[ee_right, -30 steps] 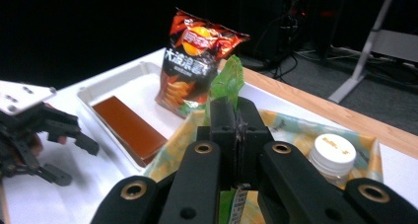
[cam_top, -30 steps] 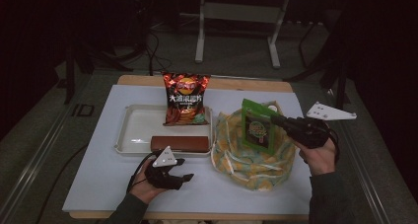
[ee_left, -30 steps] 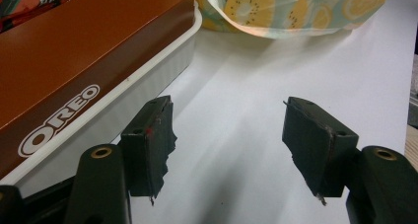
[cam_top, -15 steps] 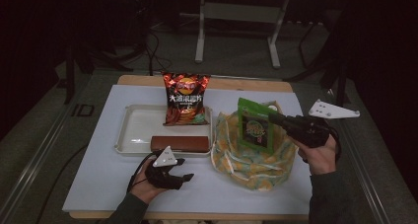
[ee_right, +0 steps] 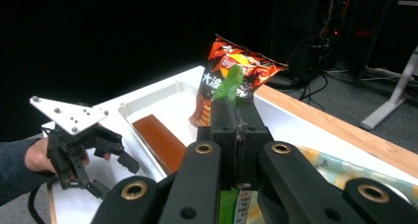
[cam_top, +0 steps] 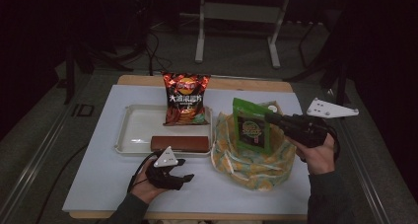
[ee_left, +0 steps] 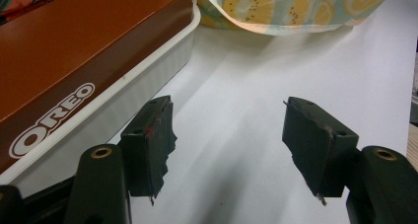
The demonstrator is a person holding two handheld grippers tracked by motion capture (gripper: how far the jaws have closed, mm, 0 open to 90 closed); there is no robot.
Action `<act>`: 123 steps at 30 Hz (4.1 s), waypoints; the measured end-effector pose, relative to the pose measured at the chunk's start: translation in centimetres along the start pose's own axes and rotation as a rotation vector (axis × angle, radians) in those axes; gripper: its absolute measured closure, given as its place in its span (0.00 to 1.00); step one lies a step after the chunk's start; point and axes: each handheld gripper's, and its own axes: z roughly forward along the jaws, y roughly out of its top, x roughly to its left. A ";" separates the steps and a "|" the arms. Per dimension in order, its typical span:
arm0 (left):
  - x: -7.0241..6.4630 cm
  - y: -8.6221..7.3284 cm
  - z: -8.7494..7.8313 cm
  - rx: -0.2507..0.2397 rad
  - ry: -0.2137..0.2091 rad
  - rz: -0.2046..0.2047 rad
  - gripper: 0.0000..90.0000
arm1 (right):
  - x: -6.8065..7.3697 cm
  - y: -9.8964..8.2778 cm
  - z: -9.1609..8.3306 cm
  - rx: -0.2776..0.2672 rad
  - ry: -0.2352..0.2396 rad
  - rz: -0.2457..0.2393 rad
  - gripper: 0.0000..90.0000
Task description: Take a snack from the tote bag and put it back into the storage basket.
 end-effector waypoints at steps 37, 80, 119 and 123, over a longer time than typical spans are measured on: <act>0.2 0.0 0.0 -0.004 0.000 -0.008 0.40 | 2.2 1.5 3.6 -0.009 0.075 -0.036 0.99; 0.1 -0.1 0.1 0.007 -0.006 0.008 0.40 | 2.9 3.1 16.7 0.053 0.144 -0.038 0.99; 0.1 -0.3 -0.1 0.008 -0.006 0.016 0.40 | 4.1 0.4 25.9 0.248 -0.132 -0.130 0.96; 0.1 -0.3 -0.1 0.006 -0.007 0.014 0.40 | 3.9 0.2 25.8 0.261 -0.164 -0.132 0.95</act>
